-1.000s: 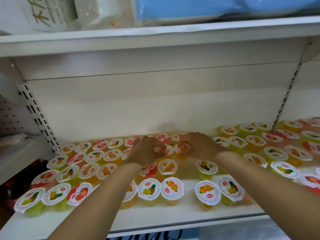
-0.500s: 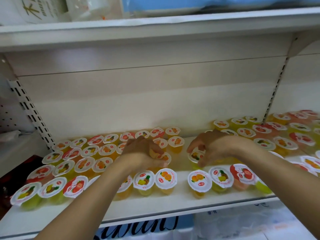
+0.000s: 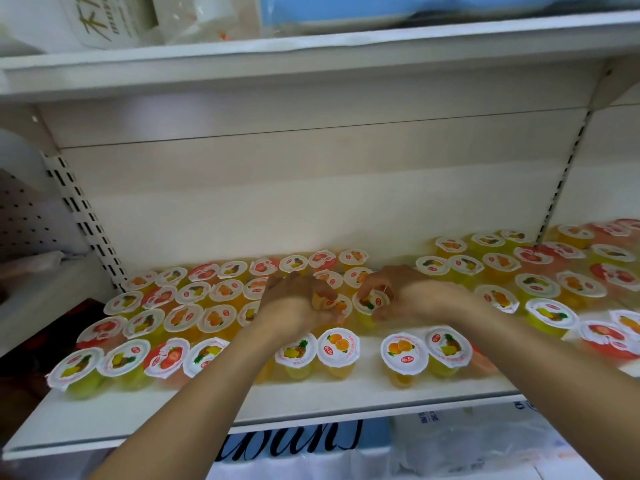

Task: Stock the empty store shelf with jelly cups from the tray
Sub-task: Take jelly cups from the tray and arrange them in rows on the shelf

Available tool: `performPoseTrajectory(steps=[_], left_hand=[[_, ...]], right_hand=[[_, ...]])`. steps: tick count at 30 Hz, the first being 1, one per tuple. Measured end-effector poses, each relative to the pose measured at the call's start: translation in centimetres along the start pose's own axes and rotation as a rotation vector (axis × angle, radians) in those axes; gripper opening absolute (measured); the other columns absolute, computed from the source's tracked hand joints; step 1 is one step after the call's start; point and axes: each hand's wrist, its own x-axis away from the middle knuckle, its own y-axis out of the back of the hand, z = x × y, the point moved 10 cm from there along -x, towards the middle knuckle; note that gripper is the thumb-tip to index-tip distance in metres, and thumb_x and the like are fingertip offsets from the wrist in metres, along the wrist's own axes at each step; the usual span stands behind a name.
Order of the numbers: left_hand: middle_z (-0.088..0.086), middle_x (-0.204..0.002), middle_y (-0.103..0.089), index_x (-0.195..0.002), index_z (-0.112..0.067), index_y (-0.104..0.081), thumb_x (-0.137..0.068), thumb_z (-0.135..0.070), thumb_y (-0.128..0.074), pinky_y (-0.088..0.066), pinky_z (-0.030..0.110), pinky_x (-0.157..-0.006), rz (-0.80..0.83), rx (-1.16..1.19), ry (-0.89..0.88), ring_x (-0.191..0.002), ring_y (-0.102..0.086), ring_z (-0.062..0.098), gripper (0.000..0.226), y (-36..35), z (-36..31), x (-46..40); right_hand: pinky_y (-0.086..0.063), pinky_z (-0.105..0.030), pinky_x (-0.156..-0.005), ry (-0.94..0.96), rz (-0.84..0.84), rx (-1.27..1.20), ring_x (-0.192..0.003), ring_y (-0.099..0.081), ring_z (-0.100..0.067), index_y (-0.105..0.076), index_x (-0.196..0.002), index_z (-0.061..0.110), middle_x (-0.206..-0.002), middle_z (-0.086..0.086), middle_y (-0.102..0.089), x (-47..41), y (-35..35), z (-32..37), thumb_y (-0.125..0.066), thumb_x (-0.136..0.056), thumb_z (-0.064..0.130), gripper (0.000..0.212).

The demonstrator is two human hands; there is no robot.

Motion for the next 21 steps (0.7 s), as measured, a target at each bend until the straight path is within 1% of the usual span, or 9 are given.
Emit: performPoseTrajectory(steps=[3,6,8,11,14,15,17,19,21], left_hand=[[-0.014,-0.131,-0.054,-0.109,-0.038,-0.067,-0.080,-0.062,-0.062,-0.020,0.034,-0.109,-0.011,-0.035,-0.018,-0.126,-0.041,0.014,0.038,0.0,-0.2,0.2],[-0.014,-0.131,-0.055,-0.108,-0.039,-0.067,-0.082,-0.063,-0.059,-0.020,0.035,-0.110,-0.006,-0.065,-0.025,-0.125,-0.043,0.014,0.037,-0.2,-0.2,0.3],[-0.015,-0.130,-0.055,-0.108,-0.040,-0.067,-0.084,-0.065,-0.054,-0.023,0.036,-0.107,-0.020,-0.085,-0.044,-0.123,-0.045,0.013,0.037,-0.2,-0.3,0.6],[-0.018,-0.123,-0.058,-0.106,-0.038,-0.068,-0.088,-0.067,-0.045,-0.035,0.038,-0.102,-0.065,-0.018,-0.117,-0.115,-0.051,0.011,0.041,-0.1,-0.5,1.7],[-0.023,-0.113,-0.063,-0.106,-0.038,-0.068,-0.083,-0.075,-0.040,-0.044,0.039,-0.096,-0.062,0.160,-0.205,-0.106,-0.057,0.004,0.052,-0.4,-0.6,3.4],[-0.025,-0.117,-0.061,-0.111,-0.042,-0.065,-0.078,-0.080,-0.041,-0.043,0.038,-0.097,-0.053,0.179,-0.226,-0.109,-0.055,0.002,0.056,-0.6,-0.7,4.0],[-0.025,-0.126,-0.054,-0.122,-0.047,-0.056,-0.065,-0.085,-0.044,-0.032,0.035,-0.105,-0.055,0.126,-0.252,-0.119,-0.047,0.001,0.069,-1.1,-0.9,5.2],[-0.024,-0.130,-0.048,-0.129,-0.047,-0.048,-0.058,-0.085,-0.051,-0.018,0.031,-0.107,-0.070,0.036,-0.262,-0.124,-0.039,0.003,0.080,-1.3,-1.3,6.1],[-0.023,-0.132,-0.046,-0.132,-0.045,-0.043,-0.063,-0.077,-0.063,-0.014,0.031,-0.107,-0.098,-0.053,-0.256,-0.127,-0.035,0.004,0.079,-1.5,-1.7,6.5]], right_hand=[[-0.049,-0.025,-0.084,0.013,-0.022,0.029,-0.096,-0.051,-0.010,-0.059,-0.118,0.038,-0.121,0.008,-0.053,0.1,0.0,0.3,-0.067,-0.084,0.032,0.035],[-0.049,-0.031,-0.086,0.012,-0.041,0.084,-0.097,-0.054,-0.014,-0.057,-0.123,0.040,-0.124,0.003,-0.051,0.7,0.0,0.3,-0.064,-0.087,0.040,0.037],[-0.048,-0.030,-0.086,0.010,-0.082,0.082,-0.104,-0.056,-0.015,-0.055,-0.126,0.044,-0.128,0.007,-0.047,1.5,0.1,-0.1,-0.060,-0.086,0.050,0.040],[-0.047,-0.029,-0.093,0.114,-0.170,-0.016,-0.114,-0.054,-0.007,-0.059,-0.122,0.048,-0.128,0.018,-0.051,3.6,1.0,0.4,-0.053,-0.082,0.068,0.045],[-0.037,-0.028,-0.098,0.196,-0.105,0.023,-0.119,-0.047,0.003,-0.058,-0.122,0.051,-0.129,0.023,-0.052,5.9,0.6,0.7,-0.051,-0.073,0.079,0.057],[-0.031,-0.029,-0.096,0.204,-0.076,0.107,-0.119,-0.044,0.002,-0.055,-0.124,0.053,-0.129,0.023,-0.051,6.5,0.1,0.7,-0.049,-0.069,0.085,0.064],[-0.025,-0.032,-0.093,0.210,-0.066,0.270,-0.116,-0.041,-0.003,-0.048,-0.128,0.056,-0.126,0.022,-0.051,7.2,-0.8,0.8,-0.043,-0.061,0.090,0.075],[-0.025,-0.033,-0.092,0.202,-0.111,0.370,-0.110,-0.042,-0.008,-0.042,-0.133,0.056,-0.121,0.020,-0.053,7.5,-1.3,1.2,-0.047,-0.065,0.084,0.074],[-0.025,-0.032,-0.089,0.203,-0.177,0.409,-0.105,-0.044,-0.011,-0.038,-0.136,0.055,-0.114,0.016,-0.058,7.6,-1.5,1.6,-0.055,-0.074,0.071,0.066]])
